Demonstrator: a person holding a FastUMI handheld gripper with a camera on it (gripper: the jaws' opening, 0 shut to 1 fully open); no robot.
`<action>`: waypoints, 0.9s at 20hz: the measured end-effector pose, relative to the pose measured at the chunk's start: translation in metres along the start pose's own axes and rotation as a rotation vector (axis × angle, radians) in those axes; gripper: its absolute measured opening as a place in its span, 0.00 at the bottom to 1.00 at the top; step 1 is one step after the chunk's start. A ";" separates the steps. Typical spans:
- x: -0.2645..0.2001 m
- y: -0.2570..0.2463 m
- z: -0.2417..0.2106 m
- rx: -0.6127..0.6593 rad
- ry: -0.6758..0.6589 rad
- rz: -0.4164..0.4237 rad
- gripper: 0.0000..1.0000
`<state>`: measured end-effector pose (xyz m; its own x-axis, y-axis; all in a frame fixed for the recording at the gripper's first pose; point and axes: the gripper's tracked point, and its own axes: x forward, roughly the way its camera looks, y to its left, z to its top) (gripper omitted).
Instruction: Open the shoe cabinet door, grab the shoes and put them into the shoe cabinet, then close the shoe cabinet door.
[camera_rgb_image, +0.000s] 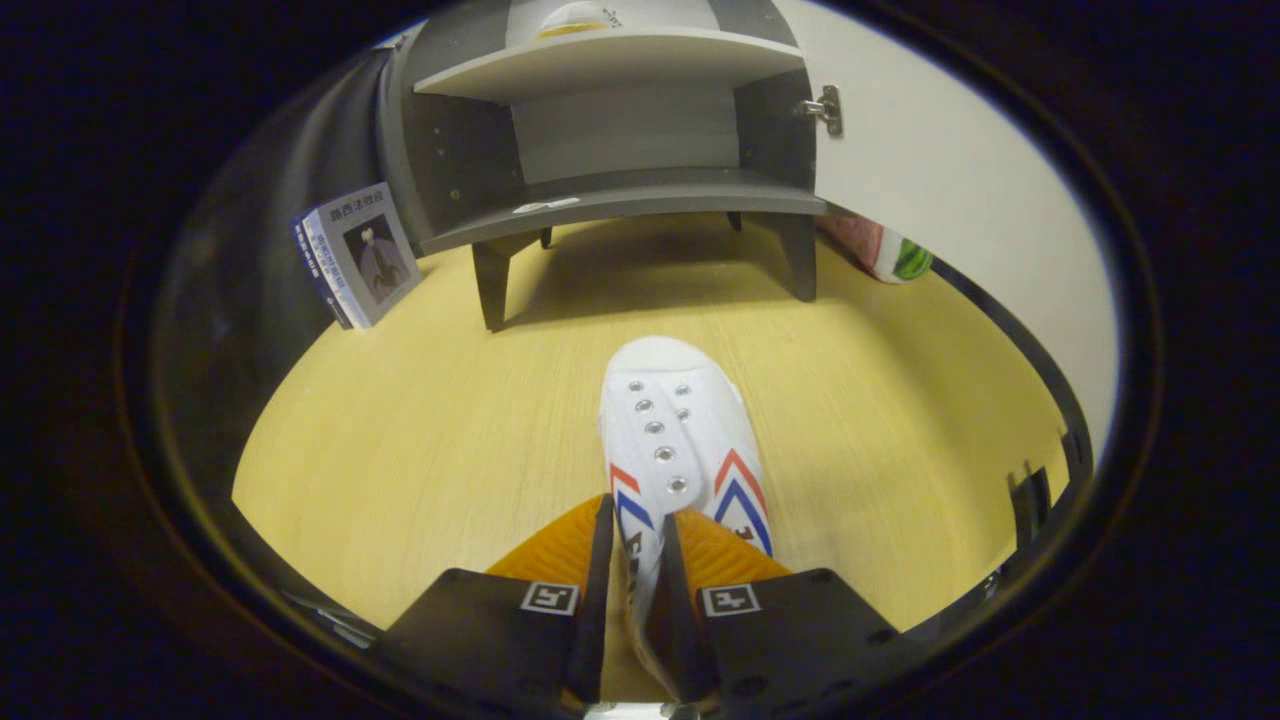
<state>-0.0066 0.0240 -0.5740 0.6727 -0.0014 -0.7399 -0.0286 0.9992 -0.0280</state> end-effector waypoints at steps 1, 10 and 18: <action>0.000 0.000 0.001 -0.008 -0.021 -0.006 0.30; 0.001 0.004 -0.001 -0.018 -0.084 0.021 0.03; -0.015 0.010 0.031 -0.033 -0.133 0.063 0.02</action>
<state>0.0058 0.0353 -0.5429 0.7605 0.0689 -0.6457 -0.0970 0.9952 -0.0081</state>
